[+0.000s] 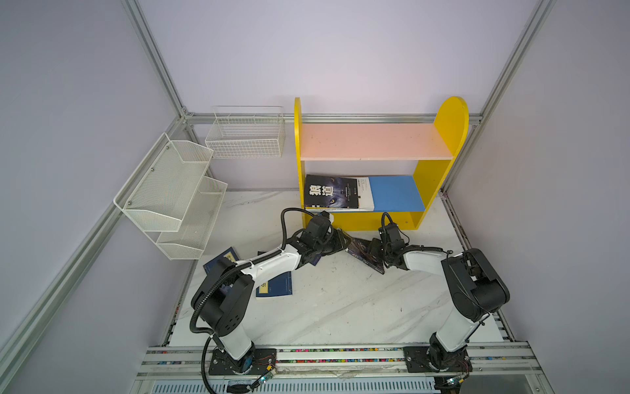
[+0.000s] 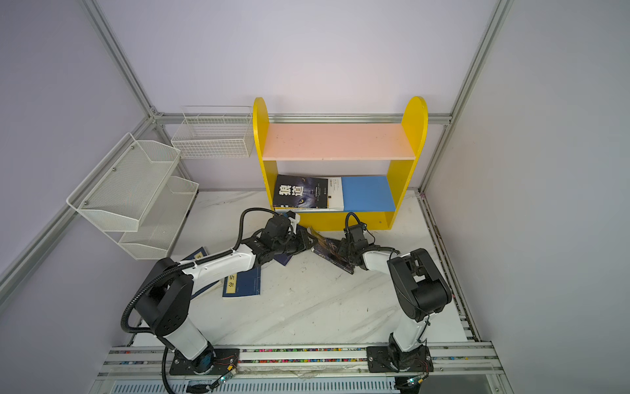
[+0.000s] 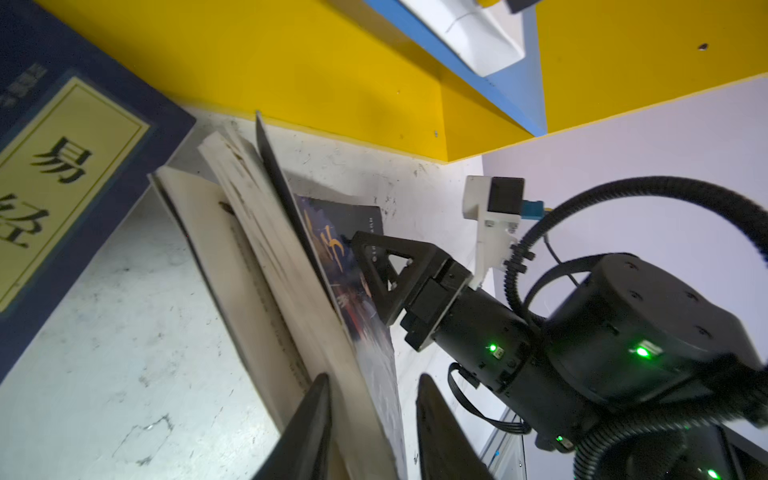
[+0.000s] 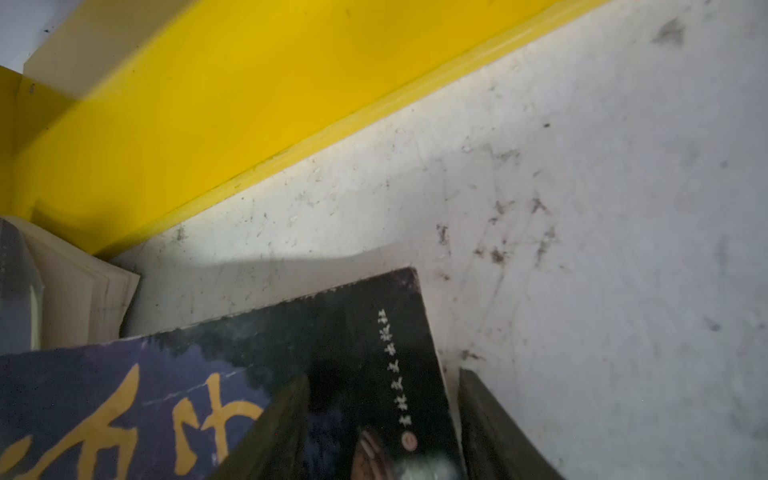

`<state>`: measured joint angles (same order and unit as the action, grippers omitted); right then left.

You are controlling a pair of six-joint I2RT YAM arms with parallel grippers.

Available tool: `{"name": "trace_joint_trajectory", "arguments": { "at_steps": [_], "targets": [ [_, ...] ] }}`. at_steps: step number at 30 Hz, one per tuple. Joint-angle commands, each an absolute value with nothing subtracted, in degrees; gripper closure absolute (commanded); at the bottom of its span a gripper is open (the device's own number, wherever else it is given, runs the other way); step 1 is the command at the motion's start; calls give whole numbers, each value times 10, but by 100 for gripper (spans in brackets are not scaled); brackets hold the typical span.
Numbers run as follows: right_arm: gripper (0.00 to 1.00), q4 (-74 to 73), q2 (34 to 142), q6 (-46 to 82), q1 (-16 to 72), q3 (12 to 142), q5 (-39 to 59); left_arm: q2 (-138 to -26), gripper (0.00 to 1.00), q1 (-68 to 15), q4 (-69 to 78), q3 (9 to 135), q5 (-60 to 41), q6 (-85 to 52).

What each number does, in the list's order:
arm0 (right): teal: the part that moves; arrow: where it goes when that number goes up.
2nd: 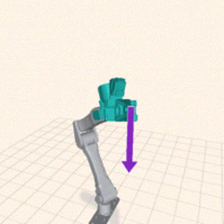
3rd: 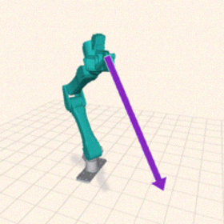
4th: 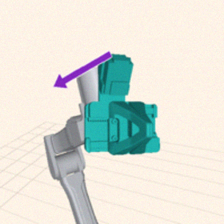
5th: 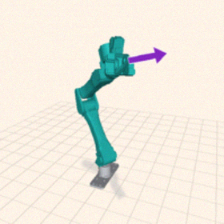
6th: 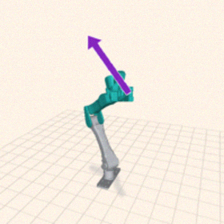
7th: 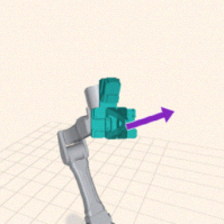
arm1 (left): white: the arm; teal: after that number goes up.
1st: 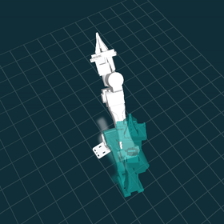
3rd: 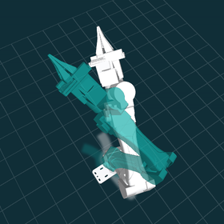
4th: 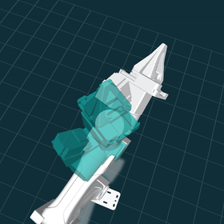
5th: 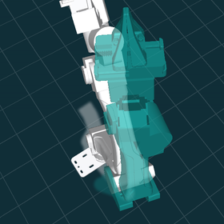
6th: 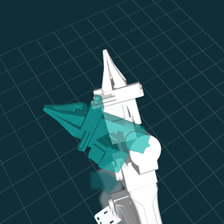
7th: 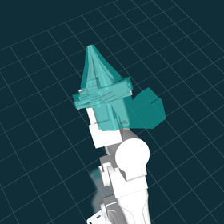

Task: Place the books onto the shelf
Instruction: 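Grip the purple book's edges with both grippers from opposite sides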

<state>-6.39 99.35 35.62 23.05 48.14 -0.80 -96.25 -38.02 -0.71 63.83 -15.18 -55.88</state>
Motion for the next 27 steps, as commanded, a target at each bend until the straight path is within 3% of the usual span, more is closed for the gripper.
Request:
{"name": "trace_joint_trajectory", "arguments": {
  "at_steps": [1, 13, 20, 27],
  "targets": [
    [42, -1, 1026, 367, 250, 466, 76, -967, 73, -395, 4, 629, -198, -565],
    [43, -7, 999, 383, 250, 438, 73, -992, 96, -394, -66, 652, -197, -562],
    [25, 0, 955, 390, 249, 461, 89, -965, 100, -393, -89, 651, -214, -539],
    [15, 11, 867, 390, 220, 457, 163, -901, 100, -389, -124, 650, -212, -507]
  ]
}}
